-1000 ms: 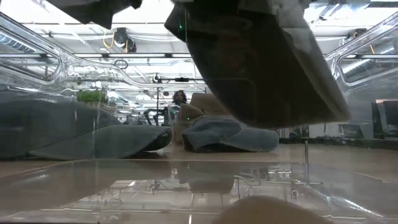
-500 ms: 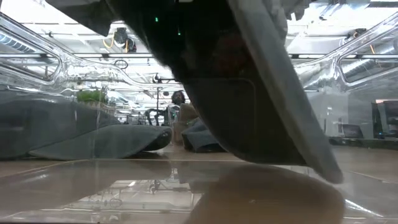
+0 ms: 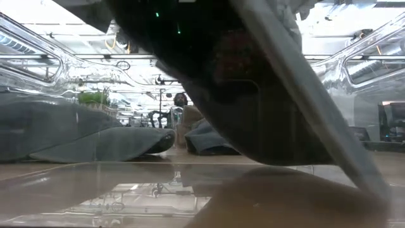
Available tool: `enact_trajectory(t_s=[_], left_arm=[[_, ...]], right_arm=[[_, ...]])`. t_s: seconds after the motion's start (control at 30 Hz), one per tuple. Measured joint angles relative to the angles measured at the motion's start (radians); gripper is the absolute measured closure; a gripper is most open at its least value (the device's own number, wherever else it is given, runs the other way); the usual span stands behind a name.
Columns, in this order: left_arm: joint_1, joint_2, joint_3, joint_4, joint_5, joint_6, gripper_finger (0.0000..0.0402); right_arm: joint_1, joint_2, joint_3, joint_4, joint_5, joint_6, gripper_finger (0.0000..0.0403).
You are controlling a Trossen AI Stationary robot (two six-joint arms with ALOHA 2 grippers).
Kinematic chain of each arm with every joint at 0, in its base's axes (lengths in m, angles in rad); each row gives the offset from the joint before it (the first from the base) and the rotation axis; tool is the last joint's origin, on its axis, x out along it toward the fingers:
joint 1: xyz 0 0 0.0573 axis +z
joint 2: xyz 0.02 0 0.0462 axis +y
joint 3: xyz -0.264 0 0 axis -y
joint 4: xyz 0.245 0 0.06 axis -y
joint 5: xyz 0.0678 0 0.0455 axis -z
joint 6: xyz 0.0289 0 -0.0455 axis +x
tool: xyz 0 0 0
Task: Pick & Place hat
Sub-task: Put the top right blue cap into the bottom transparent bin
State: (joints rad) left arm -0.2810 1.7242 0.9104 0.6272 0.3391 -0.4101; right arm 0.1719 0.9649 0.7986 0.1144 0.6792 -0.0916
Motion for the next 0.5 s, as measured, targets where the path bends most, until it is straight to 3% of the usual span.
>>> enact_trajectory(t_s=[0.23,0.37,0.5], left_arm=[[0.001,-0.08,0.0,-0.137,-0.034,0.054,0.0155],[0.001,-0.142,-0.001,-0.218,-0.047,0.088,0.014],[0.001,-0.218,0.0,-0.329,-0.129,0.119,0.0136]], right_arm=[[0.0,0.0,0.0,-0.003,0.0,-0.002,0.0131],[0.0,0.0,0.0,-0.007,0.0,-0.002,0.0131],[0.0,0.0,0.0,-0.016,0.0,0.0,0.0131]])
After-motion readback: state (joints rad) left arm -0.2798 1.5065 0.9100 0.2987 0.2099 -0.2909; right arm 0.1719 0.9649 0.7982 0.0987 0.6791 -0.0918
